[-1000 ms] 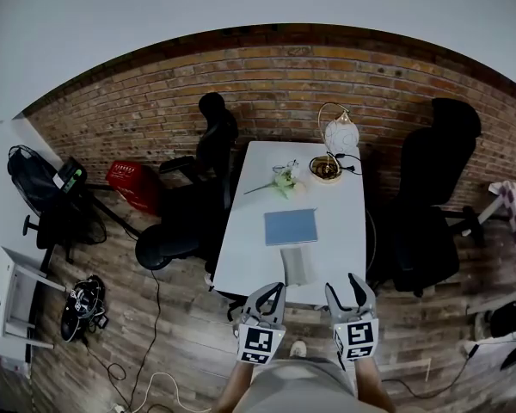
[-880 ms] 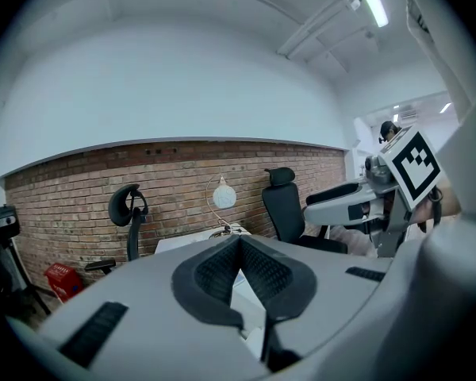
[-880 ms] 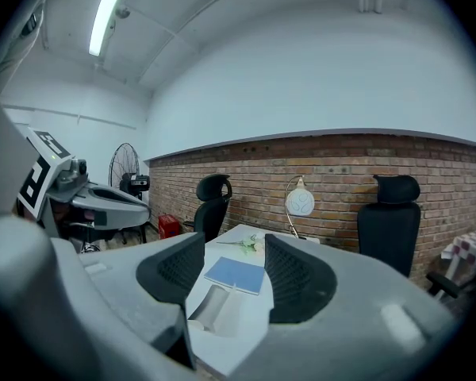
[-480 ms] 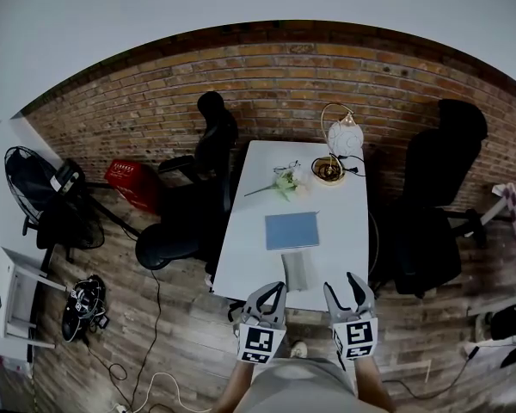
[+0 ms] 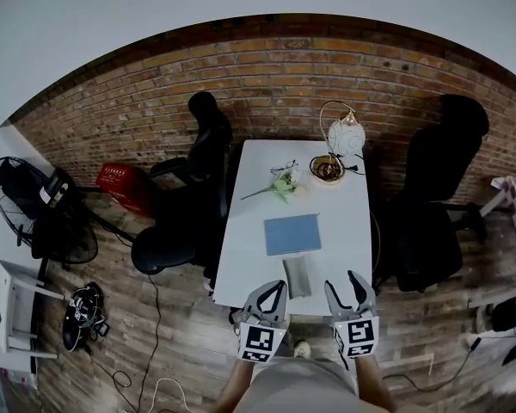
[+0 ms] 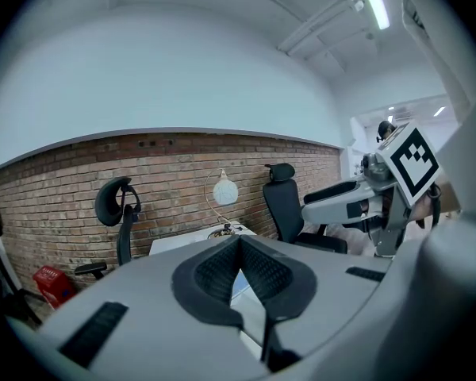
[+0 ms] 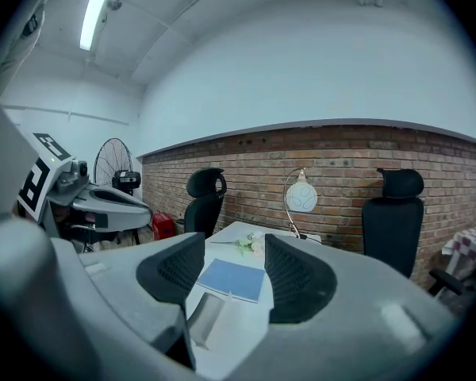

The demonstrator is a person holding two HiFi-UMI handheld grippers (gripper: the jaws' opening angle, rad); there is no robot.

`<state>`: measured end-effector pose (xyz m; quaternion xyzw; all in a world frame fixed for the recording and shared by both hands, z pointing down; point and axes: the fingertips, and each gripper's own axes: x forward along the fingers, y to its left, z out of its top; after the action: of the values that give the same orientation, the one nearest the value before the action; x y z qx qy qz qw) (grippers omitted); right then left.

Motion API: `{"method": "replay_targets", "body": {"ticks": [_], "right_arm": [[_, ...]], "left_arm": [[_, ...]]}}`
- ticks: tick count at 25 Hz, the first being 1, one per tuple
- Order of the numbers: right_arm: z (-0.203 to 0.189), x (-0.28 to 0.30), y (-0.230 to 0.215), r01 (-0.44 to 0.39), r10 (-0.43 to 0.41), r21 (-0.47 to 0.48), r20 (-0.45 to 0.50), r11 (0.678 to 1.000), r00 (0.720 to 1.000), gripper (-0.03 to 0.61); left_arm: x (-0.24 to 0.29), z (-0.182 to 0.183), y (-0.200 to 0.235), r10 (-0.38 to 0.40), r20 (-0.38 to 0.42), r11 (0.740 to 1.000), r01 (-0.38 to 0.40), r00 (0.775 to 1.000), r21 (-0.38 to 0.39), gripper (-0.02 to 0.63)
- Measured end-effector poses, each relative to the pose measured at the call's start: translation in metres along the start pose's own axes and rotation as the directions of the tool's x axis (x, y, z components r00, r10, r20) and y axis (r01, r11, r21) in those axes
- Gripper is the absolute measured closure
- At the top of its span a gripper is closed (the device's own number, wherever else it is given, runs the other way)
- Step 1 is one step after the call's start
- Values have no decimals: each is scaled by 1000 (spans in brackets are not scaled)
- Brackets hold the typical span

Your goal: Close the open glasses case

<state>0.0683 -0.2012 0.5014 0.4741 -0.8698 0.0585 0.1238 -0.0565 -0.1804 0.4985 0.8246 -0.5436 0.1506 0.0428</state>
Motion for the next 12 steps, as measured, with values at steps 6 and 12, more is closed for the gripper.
{"method": "replay_targets", "body": {"ticks": [6,12], "right_arm": [[-8,25,-2,20,-20,11,-17,1000,1000,339],[-22,46,-9,57,-55,33,-51,998,997,339]], "left_arm": [[23,-9,16,-51,-2,999,51,999,-4,611],[46,-21,23,-108,-14,994,108,994,-7,611]]}}
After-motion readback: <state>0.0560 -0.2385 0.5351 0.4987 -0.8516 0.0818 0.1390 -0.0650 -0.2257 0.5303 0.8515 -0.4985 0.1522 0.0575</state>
